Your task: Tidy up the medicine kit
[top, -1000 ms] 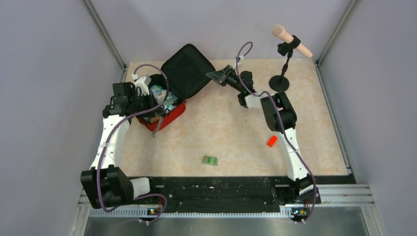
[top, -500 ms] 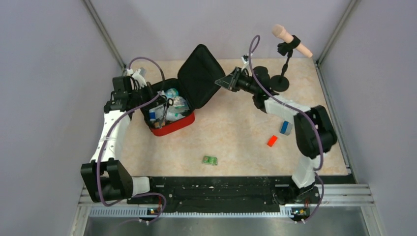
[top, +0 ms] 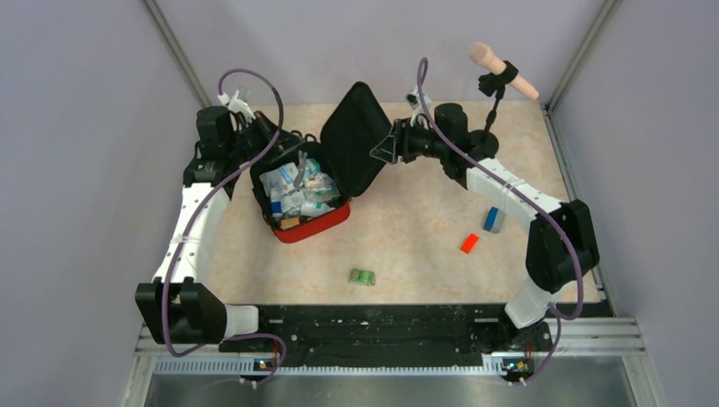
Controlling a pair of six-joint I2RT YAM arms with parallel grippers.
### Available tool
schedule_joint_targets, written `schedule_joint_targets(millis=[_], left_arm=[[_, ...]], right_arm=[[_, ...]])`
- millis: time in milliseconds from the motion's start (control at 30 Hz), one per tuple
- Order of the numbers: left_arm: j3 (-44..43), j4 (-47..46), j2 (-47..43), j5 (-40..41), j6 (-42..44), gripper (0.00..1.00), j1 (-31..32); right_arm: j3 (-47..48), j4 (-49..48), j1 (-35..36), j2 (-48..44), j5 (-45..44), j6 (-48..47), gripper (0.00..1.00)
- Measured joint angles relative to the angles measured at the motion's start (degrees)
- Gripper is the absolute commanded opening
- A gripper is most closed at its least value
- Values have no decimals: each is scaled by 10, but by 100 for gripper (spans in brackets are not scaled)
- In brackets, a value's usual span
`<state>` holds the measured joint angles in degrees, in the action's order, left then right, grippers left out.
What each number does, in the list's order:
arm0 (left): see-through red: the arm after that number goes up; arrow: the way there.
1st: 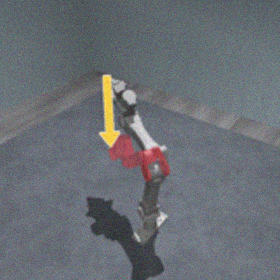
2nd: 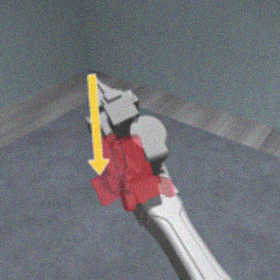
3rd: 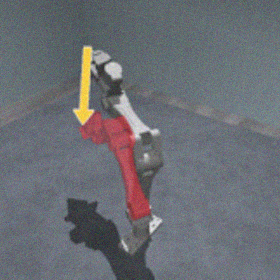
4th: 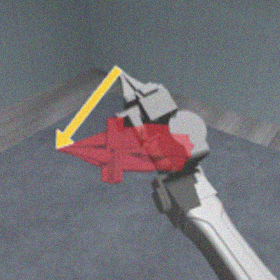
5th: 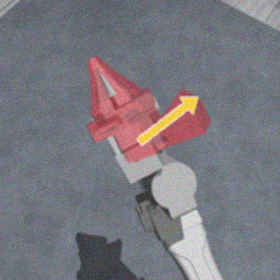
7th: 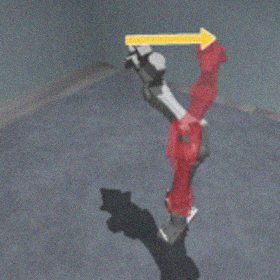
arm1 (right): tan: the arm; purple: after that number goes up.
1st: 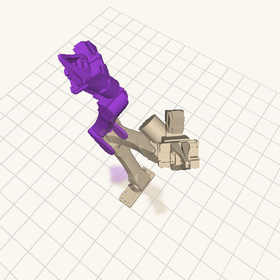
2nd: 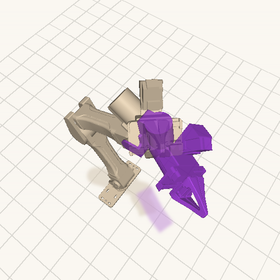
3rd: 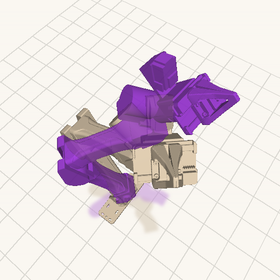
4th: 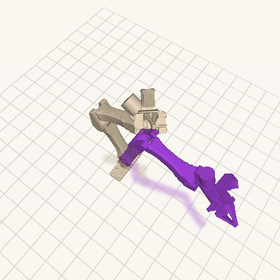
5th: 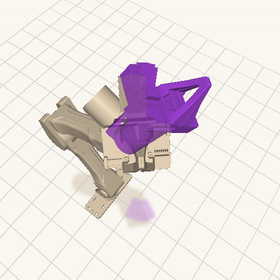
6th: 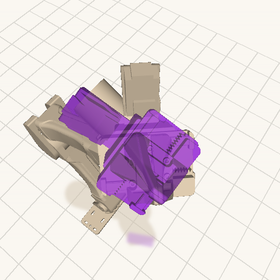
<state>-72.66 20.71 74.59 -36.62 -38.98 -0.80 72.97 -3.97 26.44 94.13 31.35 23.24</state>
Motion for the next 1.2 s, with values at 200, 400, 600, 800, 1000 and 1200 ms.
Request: schedule_joint_targets(millis=[200,400,600,800,1000,1200], left_arm=[[-15,-42,30,4,-54,0,9],[-77,-37,75,40,-83,0,32],[-143,-37,107,83,-134,0,57],[-162,-12,133,122,-168,0,75],[-160,40,156,161,-189,0,76],[-162,47,173,168,-193,0,78]], right_arm=[[64,4,6,47,21,5,54],[82,-5,17,59,29,21,56],[85,-24,40,59,33,38,67],[86,-32,69,59,32,49,99],[89,-40,76,59,36,60,99],[89,-57,83,59,56,66,99]])
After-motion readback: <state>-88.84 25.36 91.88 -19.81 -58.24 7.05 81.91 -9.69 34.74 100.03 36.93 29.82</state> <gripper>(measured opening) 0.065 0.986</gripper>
